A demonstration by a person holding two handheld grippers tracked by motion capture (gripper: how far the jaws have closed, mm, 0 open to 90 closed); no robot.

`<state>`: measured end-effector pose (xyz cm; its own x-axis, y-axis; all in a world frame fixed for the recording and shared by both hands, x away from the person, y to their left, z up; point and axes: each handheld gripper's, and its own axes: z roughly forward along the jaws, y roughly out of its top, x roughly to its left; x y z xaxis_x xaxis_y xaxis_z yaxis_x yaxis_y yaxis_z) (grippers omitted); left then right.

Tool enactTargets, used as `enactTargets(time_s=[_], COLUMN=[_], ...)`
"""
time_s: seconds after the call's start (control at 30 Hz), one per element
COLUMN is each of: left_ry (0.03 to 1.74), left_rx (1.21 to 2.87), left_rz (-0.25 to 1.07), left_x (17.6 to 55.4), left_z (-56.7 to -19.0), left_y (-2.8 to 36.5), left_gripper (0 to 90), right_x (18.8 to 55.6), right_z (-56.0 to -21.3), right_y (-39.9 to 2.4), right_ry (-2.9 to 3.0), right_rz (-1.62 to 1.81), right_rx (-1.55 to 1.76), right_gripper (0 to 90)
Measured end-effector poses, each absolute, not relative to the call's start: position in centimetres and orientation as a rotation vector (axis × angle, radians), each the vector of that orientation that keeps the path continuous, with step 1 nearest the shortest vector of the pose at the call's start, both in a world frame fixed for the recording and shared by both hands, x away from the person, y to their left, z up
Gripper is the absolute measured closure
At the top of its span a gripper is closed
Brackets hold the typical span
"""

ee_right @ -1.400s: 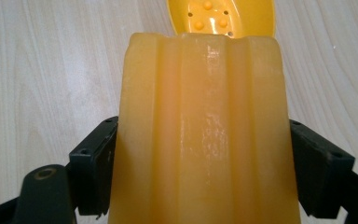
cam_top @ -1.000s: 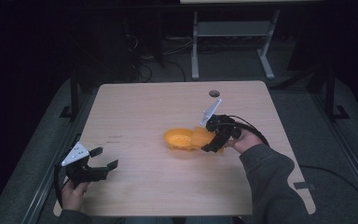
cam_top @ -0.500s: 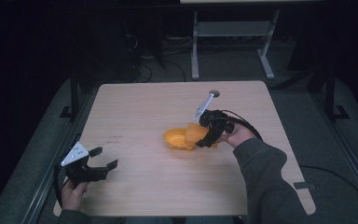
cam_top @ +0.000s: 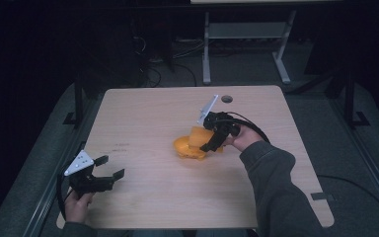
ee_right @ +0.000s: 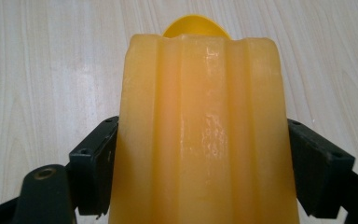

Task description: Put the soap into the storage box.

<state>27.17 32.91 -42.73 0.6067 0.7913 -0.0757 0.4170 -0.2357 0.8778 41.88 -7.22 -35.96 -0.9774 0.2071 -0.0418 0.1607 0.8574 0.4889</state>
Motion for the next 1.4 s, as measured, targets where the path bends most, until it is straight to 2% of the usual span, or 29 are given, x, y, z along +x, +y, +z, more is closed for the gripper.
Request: enactTargets(time_s=[0.67,1.4], left_ry=[0.974,0.97], left_rx=[1.853,1.859], left_rz=[0.485,0.482], left_x=[27.2,27.1], left_z=[-42.7,-42.7], left_y=[33.0,33.0], left_gripper=[14.1,14.1], right_x=[43.3,44.3], right_z=[-35.4,-38.3], right_y=[-4.4,-2.9], right_ry=[2.961,3.019], right_rz=[0.756,0.724], right_rx=[0.214,0.19], right_gripper=[20.5,20.5])
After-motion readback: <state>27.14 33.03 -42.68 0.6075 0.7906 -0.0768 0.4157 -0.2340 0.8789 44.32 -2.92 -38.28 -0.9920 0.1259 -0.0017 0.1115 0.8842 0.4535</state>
